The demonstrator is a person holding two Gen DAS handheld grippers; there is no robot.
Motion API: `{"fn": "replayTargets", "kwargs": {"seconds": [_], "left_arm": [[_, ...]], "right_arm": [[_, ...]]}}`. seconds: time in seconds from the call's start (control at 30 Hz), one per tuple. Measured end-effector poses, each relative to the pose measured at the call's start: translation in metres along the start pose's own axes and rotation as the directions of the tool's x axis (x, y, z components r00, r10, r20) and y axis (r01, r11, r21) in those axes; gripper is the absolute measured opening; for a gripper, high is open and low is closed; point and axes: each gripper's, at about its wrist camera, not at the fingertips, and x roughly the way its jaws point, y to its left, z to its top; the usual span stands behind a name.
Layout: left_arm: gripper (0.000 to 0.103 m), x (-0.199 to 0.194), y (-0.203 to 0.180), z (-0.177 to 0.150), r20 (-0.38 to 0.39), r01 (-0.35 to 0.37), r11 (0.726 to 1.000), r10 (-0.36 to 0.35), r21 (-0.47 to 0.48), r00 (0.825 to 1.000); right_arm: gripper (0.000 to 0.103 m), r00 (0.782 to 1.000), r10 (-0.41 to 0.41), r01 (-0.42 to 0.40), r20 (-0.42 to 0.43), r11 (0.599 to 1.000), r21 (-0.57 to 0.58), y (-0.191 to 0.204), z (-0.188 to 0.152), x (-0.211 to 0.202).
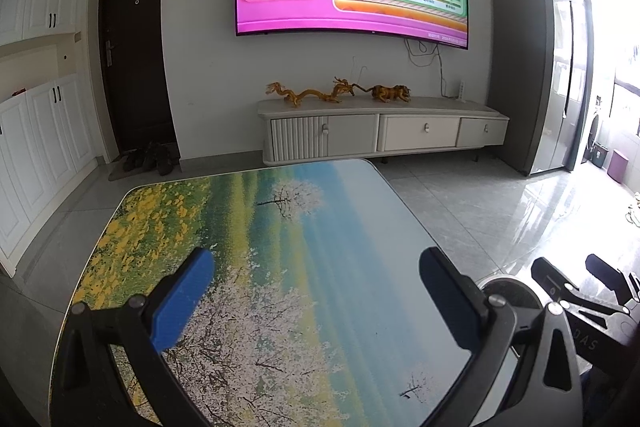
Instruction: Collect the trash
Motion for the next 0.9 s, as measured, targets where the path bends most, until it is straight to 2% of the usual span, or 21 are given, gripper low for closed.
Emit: {"fn": "replayTargets", "kwargs": {"seconds": [0.9], "left_arm": [[0.103, -0.0006, -0.0056, 0.0017, -0.008, 0.008, 1.000, -0.008, 0.004, 1.000]], "right_arm": [[0.100, 1.000, -0.014, 0.014, 0.001, 1.000, 0.004, -0.0045, -0.0011, -0.0010]]}}
